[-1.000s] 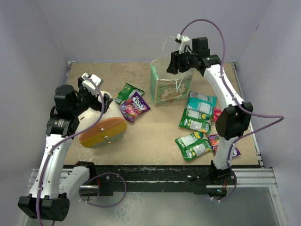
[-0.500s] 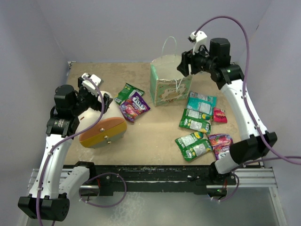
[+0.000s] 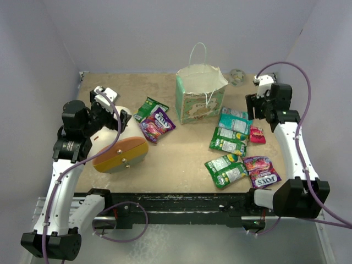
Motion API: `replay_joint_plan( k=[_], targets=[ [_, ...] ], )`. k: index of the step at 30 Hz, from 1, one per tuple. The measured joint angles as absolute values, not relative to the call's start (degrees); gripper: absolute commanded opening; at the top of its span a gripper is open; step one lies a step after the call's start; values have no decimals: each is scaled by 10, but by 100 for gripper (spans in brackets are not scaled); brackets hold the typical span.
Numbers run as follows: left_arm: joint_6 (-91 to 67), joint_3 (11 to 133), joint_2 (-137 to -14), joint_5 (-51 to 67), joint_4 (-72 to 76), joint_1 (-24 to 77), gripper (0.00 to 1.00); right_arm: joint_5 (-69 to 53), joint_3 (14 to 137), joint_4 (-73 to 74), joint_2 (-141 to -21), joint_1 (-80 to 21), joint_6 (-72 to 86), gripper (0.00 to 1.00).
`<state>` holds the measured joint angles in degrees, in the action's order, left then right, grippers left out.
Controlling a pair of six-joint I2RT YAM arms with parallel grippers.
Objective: Place the snacks into the paper bag
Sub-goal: Pick up the snack from the center of the board.
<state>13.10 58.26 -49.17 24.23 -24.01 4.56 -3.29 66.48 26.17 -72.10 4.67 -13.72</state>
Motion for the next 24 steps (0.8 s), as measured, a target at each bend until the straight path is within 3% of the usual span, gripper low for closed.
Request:
replay_joint_plan(
  k=[8, 24],
  targets=[
    [131, 581, -464, 243, -237, 46, 99, 9, 595, 253, -779, 52, -188, 71],
    [131, 573, -460, 243, -234, 46, 99, 66, 569, 187, -902, 52, -241, 71]
  ],
)
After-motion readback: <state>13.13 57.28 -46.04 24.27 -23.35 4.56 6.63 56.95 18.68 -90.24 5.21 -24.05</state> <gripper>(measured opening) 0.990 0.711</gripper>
